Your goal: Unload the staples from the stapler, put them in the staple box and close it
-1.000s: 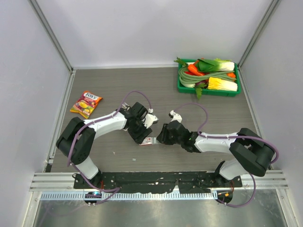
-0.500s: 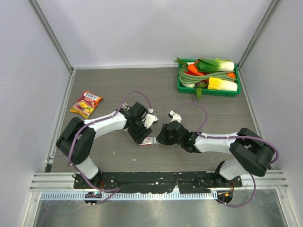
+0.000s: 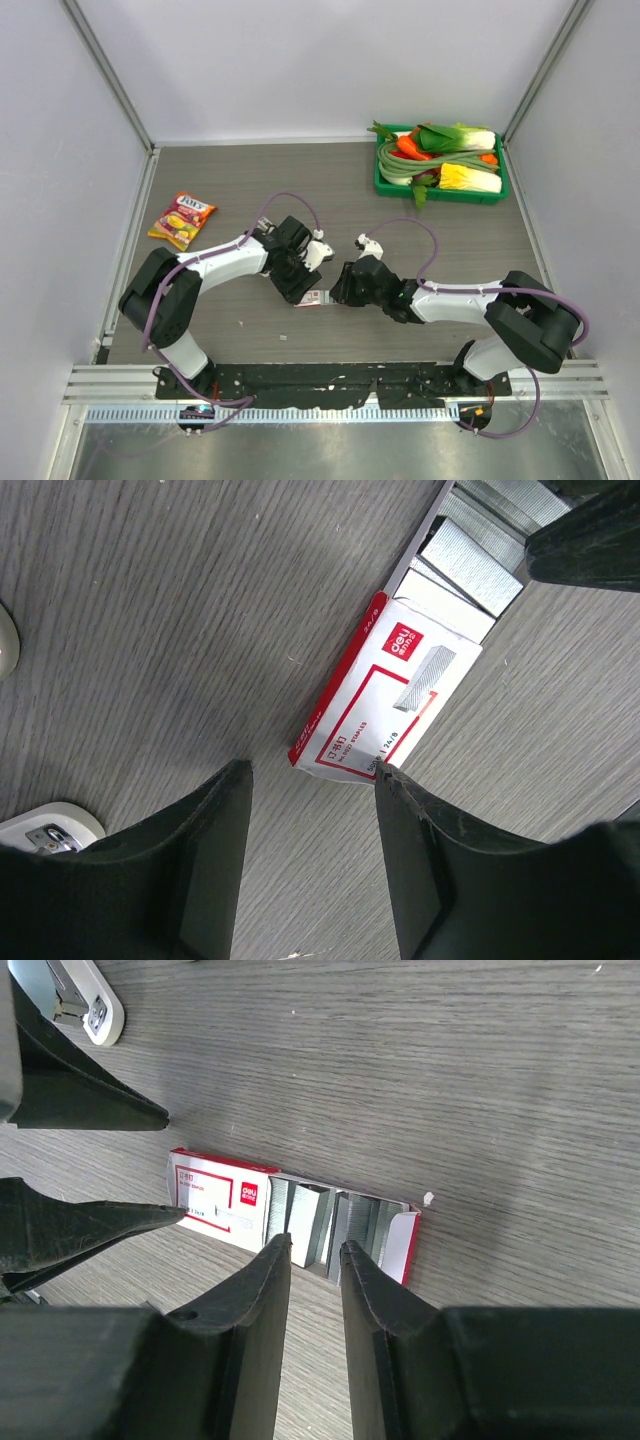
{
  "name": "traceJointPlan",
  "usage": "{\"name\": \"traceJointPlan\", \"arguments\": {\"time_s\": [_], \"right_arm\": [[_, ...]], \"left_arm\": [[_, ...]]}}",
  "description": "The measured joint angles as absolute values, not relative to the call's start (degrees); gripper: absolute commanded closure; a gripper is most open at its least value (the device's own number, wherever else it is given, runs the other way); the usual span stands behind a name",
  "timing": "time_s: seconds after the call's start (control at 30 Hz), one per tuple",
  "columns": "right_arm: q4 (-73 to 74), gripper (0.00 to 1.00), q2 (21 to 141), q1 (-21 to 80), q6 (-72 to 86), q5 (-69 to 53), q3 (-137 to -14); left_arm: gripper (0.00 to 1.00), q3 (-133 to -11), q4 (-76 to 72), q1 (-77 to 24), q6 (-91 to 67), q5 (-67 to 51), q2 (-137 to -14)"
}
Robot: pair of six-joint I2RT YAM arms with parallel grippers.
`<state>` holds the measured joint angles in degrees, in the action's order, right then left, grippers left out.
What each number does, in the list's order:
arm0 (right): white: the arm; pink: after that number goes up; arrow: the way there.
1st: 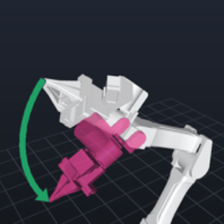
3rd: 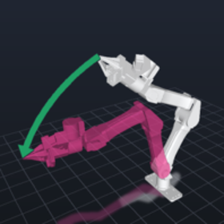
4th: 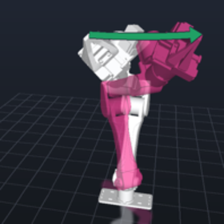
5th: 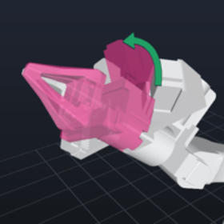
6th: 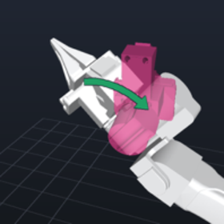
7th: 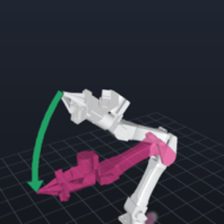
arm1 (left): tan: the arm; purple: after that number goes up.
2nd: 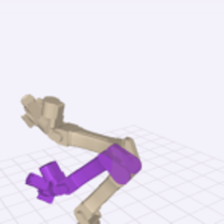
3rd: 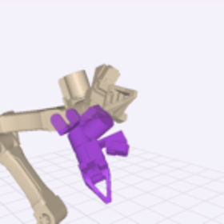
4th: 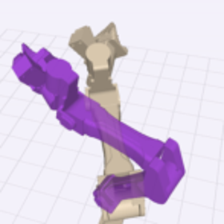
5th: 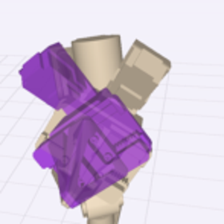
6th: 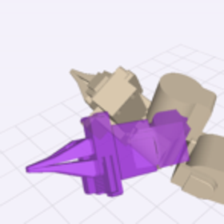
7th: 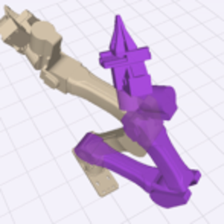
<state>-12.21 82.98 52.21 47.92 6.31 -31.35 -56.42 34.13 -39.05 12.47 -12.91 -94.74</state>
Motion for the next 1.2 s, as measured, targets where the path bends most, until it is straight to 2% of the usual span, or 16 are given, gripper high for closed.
{"name": "traceJointPlan", "arguments": {"time_s": [1.2], "right_arm": [[-12.91, 0.68, 85.23, 52.58, 46.85, 4.67, -32.97]], "left_arm": [[0.45, -56.4, 34.13, -39.05, 12.47, -13.06, -94.74]]}}
